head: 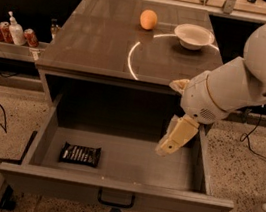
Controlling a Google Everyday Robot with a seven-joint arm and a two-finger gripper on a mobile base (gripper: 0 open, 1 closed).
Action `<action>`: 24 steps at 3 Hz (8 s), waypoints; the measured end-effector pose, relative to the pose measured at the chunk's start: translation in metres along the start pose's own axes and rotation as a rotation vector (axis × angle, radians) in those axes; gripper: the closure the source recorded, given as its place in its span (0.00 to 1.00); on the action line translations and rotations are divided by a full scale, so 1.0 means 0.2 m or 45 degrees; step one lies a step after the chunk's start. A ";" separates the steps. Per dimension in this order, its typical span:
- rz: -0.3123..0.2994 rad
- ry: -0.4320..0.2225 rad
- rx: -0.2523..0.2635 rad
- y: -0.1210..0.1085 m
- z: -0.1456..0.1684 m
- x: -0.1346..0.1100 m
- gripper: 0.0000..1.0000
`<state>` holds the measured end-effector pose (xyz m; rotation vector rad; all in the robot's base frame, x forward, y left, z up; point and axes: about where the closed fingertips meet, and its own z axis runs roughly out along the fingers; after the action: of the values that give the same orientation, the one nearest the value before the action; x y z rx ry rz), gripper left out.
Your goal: Pick rxbar chocolate from top drawer and place on counter
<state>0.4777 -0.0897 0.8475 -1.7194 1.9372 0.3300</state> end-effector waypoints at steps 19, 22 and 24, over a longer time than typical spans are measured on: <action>-0.071 -0.605 0.115 -0.49 0.29 -0.58 1.00; 0.036 -0.522 0.178 -1.18 0.39 -0.68 1.00; 0.087 -0.520 0.148 -1.29 0.54 -0.68 0.84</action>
Offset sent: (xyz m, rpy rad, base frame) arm 0.0341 0.1256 -0.0990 0.3013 -0.0270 0.1071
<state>0.7593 0.0378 0.8699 -1.3865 1.6813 0.5367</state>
